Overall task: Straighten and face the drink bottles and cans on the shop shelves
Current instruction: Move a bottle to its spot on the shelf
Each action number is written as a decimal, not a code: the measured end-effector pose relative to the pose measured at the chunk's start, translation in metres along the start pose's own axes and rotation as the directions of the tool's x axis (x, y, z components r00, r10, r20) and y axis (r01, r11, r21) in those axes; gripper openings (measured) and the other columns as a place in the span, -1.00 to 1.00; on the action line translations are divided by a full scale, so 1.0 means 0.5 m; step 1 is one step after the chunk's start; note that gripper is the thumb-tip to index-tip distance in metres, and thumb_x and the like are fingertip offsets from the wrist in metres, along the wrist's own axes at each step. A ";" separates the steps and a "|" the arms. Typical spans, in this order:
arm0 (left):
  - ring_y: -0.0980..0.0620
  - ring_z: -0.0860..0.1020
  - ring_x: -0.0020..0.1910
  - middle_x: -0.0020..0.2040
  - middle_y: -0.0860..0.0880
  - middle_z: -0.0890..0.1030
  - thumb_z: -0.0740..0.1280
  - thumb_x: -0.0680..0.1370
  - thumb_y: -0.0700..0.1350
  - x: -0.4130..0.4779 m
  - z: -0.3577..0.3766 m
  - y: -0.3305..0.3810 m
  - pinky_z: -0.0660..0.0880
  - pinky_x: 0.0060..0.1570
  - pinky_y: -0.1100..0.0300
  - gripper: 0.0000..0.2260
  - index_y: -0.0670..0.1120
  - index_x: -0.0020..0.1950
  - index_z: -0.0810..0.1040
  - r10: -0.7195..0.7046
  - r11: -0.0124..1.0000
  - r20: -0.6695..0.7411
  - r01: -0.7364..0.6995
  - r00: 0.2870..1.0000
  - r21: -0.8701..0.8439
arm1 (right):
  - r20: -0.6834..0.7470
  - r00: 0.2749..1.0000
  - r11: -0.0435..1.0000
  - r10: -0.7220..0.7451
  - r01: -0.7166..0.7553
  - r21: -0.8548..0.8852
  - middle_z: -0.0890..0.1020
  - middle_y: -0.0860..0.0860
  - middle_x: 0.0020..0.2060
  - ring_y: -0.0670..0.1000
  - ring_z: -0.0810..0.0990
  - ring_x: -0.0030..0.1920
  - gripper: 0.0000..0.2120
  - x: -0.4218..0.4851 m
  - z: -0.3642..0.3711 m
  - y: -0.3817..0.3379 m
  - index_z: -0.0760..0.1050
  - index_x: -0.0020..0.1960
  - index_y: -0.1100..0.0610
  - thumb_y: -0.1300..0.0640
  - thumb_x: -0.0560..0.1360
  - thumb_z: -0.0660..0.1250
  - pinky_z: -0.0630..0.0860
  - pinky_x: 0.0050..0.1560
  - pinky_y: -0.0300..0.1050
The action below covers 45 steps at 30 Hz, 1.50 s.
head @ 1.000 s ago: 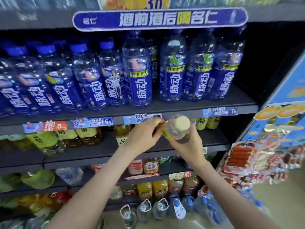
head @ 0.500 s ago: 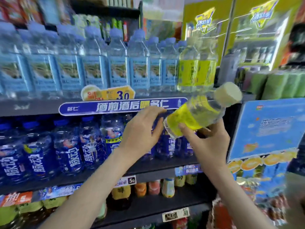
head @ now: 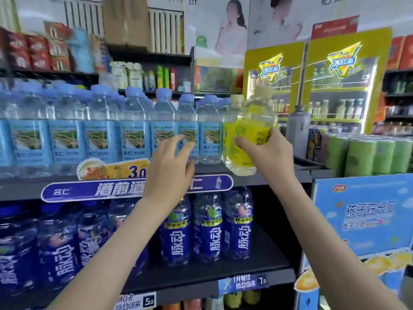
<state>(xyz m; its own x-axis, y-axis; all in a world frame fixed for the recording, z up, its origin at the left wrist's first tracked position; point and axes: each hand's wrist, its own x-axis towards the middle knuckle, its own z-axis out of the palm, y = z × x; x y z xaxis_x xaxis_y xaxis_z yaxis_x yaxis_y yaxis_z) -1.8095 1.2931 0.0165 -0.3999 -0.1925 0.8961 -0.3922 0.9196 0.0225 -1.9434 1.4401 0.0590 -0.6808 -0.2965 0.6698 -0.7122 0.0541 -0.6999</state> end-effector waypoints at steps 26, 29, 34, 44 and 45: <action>-0.14 -0.10 0.52 0.54 -0.10 -0.24 0.34 0.49 0.18 0.146 0.131 0.177 0.07 0.44 -0.05 -0.22 0.15 0.54 -0.07 0.022 0.999 0.163 -0.016 0.986 -0.039 | -0.046 0.991 0.964 0.124 -0.131 -0.233 0.50 0.08 -0.15 0.11 0.51 -0.13 -0.34 0.159 -0.121 0.161 0.33 0.17 0.26 -0.21 0.36 0.44 0.47 -0.17 0.02; -0.17 -0.22 0.51 0.50 -0.12 -0.37 0.33 0.45 0.25 0.161 0.151 0.181 -0.07 0.46 -0.13 -0.16 0.14 0.54 -0.14 0.029 0.999 0.212 -0.037 0.977 0.034 | 0.049 0.991 0.963 0.121 -0.105 -0.248 0.51 0.12 -0.01 0.10 0.48 -0.07 -0.28 0.180 -0.100 0.163 0.29 0.25 0.27 -0.18 0.35 0.46 0.42 -0.16 -0.02; -0.21 -0.31 0.49 0.49 -0.12 -0.41 0.38 0.46 0.15 0.165 0.180 0.189 0.02 0.44 -0.16 -0.15 0.11 0.55 -0.13 -0.017 1.000 0.236 0.015 0.972 0.013 | 0.126 0.989 0.952 0.082 -0.040 -0.304 0.39 0.21 0.29 0.19 0.42 0.25 -0.20 0.194 -0.065 0.169 0.19 0.35 0.31 -0.14 0.38 0.45 0.38 0.03 -0.05; -0.23 0.38 0.33 0.40 -0.26 0.35 0.30 0.54 -0.10 0.017 0.128 0.232 0.36 0.26 -0.04 -0.59 -0.16 0.38 0.41 0.010 0.995 -0.005 -0.010 1.000 -0.104 | -0.112 0.974 0.951 -0.197 0.163 -0.262 0.45 0.19 0.22 0.13 0.40 0.25 -0.50 0.012 -0.073 0.181 0.28 0.38 0.29 0.13 0.52 0.31 0.27 0.16 -0.23; -0.21 0.45 0.25 0.31 -0.25 0.45 0.31 0.53 -0.14 -0.039 0.132 0.234 0.39 0.22 -0.03 -0.65 -0.20 0.30 0.49 0.061 0.988 -0.090 -0.073 0.994 -0.133 | -0.180 0.945 0.947 -0.275 0.233 -0.223 0.49 0.18 0.14 0.10 0.44 0.17 -0.59 -0.044 -0.062 0.192 0.34 0.32 0.29 0.16 0.52 0.29 0.29 0.12 -0.25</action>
<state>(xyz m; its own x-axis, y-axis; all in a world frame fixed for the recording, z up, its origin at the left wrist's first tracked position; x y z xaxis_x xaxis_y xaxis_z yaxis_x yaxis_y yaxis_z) -1.9022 1.3820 -0.0274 -0.3474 -0.1041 0.9319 -0.2480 0.9686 0.0158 -2.0021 1.4815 -0.0150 -0.4781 -0.1235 0.8696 -0.8709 0.1951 -0.4511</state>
